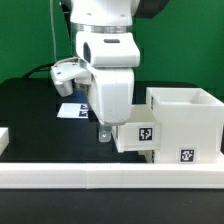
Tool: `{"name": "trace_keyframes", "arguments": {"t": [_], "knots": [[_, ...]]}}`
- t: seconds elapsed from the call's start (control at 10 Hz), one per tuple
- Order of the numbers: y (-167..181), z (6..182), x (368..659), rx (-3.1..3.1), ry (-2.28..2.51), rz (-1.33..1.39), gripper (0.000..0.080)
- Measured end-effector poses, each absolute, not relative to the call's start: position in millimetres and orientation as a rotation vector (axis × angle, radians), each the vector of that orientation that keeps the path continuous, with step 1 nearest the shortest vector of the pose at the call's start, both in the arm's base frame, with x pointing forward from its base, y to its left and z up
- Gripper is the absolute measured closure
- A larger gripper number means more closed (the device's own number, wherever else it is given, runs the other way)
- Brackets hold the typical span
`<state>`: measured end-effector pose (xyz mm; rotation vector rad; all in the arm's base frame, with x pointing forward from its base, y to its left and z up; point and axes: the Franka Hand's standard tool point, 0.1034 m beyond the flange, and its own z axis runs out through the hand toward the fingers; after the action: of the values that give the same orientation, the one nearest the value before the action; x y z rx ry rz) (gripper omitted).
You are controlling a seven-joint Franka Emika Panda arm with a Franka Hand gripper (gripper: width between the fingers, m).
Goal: Assemble drawer
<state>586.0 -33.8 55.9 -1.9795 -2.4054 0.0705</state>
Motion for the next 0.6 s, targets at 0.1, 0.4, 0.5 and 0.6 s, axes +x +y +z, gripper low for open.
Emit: {"name": "trace_keyframes", "arguments": {"t": [0.1,0.4,0.5,0.6], "knots": [[-27,53.1,583,-1.988,-2.400,0.061,0.0151],[-14,52.7,578,-2.110,-2.305,0.047,0.0151],[-6,51.7,576,-2.147,-2.270,0.047,0.0151],[3,51.9,576,-2.169,-2.248,0.046,0.0151]]}}
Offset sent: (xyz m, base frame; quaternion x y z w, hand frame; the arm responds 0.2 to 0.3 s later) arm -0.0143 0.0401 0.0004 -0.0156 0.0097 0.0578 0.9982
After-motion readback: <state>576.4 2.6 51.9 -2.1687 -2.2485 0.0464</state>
